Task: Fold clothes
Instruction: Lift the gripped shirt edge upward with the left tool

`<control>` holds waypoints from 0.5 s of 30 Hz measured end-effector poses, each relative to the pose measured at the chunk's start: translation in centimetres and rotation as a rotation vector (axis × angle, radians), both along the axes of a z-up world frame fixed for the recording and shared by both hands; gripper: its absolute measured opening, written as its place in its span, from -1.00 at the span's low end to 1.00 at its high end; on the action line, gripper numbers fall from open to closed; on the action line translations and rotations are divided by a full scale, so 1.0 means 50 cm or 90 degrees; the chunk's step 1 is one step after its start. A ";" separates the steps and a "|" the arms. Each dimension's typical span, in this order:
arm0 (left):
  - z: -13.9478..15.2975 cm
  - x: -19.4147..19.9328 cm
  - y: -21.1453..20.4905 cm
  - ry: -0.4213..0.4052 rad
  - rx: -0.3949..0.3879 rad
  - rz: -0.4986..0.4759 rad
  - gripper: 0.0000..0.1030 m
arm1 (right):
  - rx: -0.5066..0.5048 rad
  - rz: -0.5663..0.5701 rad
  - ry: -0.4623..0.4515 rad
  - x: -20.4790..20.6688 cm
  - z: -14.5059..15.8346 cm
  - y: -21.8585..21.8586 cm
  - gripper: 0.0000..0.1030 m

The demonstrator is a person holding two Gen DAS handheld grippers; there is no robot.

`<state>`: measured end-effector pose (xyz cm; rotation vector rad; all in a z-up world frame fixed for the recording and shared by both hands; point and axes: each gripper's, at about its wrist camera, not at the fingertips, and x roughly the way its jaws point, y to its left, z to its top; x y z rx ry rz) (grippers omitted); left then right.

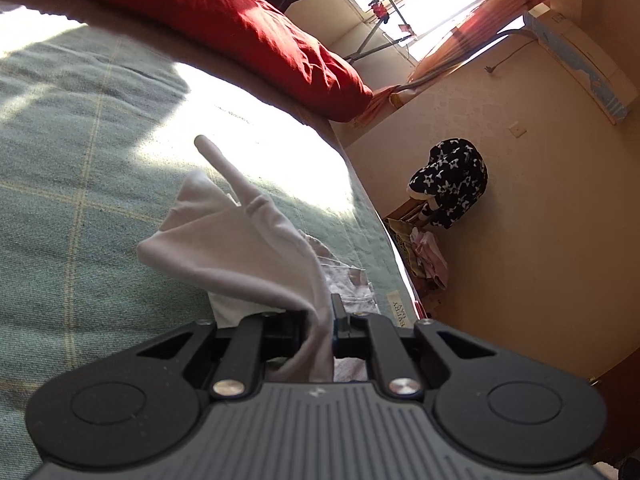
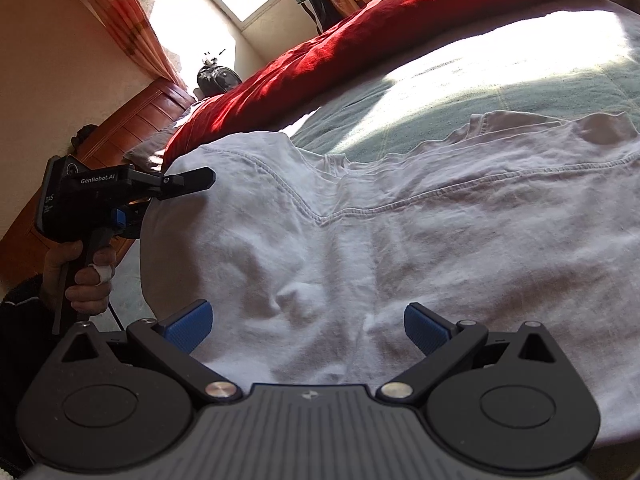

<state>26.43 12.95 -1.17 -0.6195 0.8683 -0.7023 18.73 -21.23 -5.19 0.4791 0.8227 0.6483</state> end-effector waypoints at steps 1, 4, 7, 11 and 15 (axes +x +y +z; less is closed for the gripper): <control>0.003 0.000 -0.005 -0.001 0.001 0.000 -0.79 | 0.006 0.002 0.006 0.010 -0.005 0.006 1.00; 0.009 -0.002 -0.013 -0.004 0.001 0.000 -0.79 | -0.003 0.017 0.041 0.021 -0.026 0.028 1.00; 0.009 -0.004 -0.014 -0.005 -0.003 0.000 -0.79 | -0.009 0.036 0.073 -0.001 -0.052 0.039 1.00; 0.009 -0.006 -0.015 -0.005 -0.009 0.001 -0.79 | 0.030 0.053 0.113 -0.034 -0.063 0.028 1.00; 0.009 -0.007 -0.016 -0.006 -0.015 0.001 -0.79 | 0.055 0.040 0.110 -0.018 -0.041 0.018 1.00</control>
